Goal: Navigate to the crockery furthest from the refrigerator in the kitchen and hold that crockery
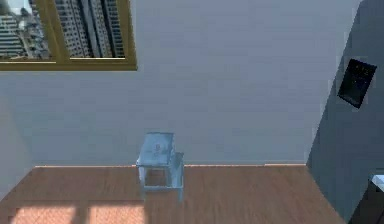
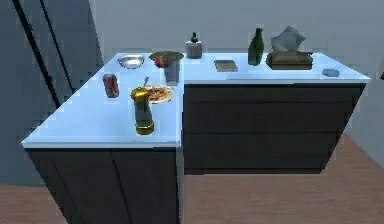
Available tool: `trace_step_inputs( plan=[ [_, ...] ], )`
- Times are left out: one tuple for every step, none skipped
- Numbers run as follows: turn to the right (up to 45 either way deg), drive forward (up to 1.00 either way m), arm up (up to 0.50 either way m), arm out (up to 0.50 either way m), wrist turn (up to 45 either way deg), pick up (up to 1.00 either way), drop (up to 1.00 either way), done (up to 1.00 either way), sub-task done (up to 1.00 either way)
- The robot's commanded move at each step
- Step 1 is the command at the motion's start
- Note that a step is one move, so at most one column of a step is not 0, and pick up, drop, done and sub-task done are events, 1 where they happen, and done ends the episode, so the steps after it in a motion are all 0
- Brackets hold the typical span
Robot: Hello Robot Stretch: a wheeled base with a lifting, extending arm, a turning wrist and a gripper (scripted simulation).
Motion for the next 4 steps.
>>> trace_step_inputs(
  plan=[
    [0.0,0.30,0.00,0.00,0.0,0.00,0.00,0.00,0.00],
    [45.0,0.00,0.00,0.00,0.0,0.00,0.00,0.00,0.00],
    [45.0,0.00,0.00,0.00,0.0,0.00,0.00,0.00,0.00],
    [45.0,0.00,0.00,0.00,0.0,0.00,0.00,0.00,0.00]
  ],
)
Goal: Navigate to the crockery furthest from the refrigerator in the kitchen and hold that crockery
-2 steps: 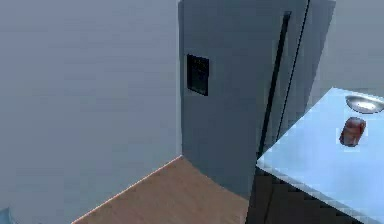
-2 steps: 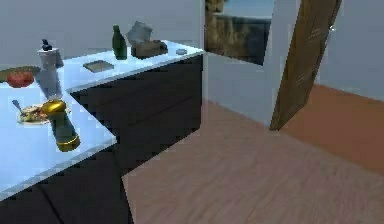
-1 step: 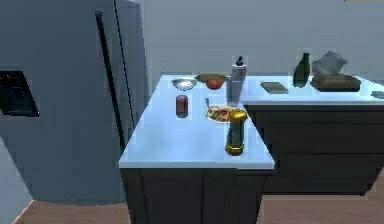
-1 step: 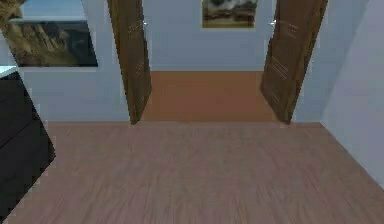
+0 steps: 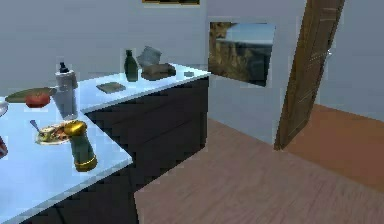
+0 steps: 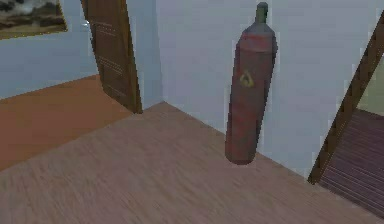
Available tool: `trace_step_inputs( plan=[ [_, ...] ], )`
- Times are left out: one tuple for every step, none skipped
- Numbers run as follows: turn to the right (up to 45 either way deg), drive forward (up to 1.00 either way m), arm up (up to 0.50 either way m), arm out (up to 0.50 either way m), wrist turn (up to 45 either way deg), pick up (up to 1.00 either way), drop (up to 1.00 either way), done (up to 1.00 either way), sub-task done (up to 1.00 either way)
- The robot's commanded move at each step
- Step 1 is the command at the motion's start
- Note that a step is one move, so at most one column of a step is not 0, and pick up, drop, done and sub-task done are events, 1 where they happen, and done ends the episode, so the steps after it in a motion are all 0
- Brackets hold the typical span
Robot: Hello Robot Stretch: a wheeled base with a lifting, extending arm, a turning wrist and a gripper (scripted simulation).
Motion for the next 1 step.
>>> trace_step_inputs(
  plan=[
    [0.0,0.55,0.00,0.00,0.0,0.00,0.00,0.00,0.00]
  ],
)
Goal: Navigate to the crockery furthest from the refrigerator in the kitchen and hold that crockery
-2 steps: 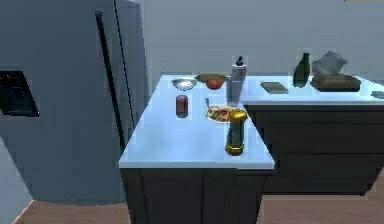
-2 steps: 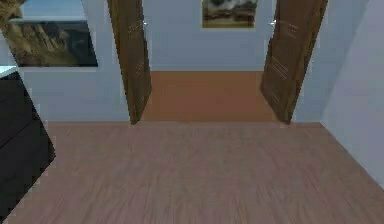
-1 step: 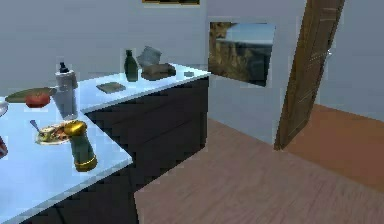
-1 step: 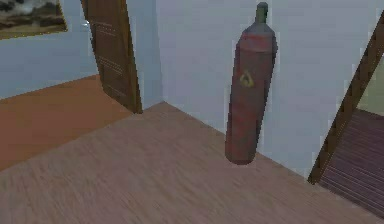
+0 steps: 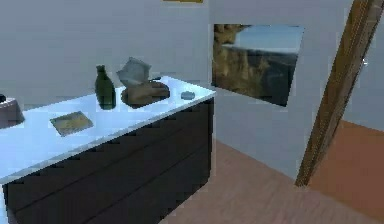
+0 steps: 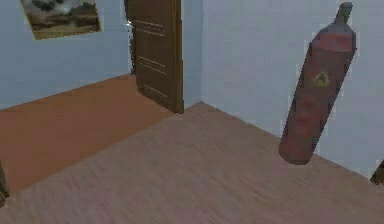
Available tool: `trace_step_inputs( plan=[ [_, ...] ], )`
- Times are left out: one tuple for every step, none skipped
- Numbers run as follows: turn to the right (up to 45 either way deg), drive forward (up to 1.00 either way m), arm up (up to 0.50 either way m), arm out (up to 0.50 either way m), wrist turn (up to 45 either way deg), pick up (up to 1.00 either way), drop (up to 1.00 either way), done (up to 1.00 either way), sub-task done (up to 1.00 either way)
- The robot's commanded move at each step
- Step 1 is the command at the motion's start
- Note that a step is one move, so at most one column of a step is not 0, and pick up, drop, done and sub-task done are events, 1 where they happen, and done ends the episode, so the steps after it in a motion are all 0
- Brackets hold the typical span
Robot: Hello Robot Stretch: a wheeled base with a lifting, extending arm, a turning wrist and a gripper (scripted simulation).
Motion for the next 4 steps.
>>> trace_step_inputs(
  plan=[
    [0.0,0.20,0.00,0.00,0.0,0.00,0.00,0.00,0.00],
    [-42.0,0.00,0.00,0.00,0.0,0.00,0.00,0.00,0.00],
    [0.0,0.15,0.00,0.00,0.0,0.00,0.00,0.00,0.00],
    [-45.0,0.00,0.00,0.00,0.0,0.00,0.00,0.00,0.00]
  ],
)
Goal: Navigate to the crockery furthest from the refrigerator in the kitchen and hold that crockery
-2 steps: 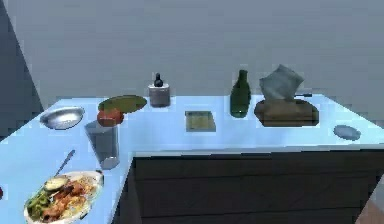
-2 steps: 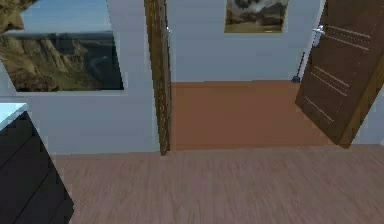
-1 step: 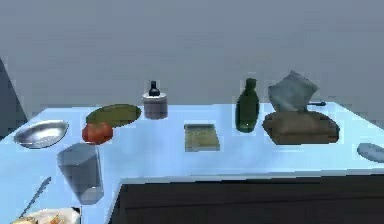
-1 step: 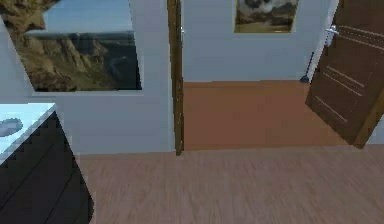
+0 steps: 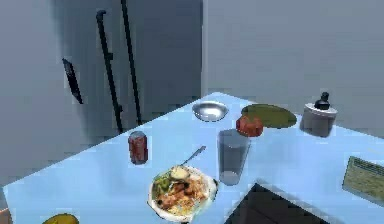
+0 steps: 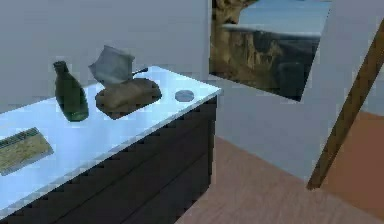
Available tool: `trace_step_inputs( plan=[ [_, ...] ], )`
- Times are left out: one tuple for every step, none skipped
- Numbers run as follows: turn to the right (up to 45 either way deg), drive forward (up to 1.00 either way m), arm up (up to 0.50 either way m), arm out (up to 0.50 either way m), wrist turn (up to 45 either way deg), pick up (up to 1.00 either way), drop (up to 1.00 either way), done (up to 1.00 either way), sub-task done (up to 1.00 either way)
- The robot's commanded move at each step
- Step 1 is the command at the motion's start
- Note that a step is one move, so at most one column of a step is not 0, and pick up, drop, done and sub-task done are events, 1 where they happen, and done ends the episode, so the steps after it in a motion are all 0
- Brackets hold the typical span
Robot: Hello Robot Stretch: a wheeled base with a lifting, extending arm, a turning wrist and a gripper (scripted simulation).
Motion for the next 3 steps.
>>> trace_step_inputs(
  plan=[
    [-45.0,0.00,0.00,0.00,0.0,0.00,0.00,0.00,0.00],
    [-27.0,0.00,0.00,0.00,0.0,0.00,0.00,0.00,0.00],
    [0.0,0.00,0.50,0.00,0.0,0.00,0.00,0.00,0.00]
  ],
)
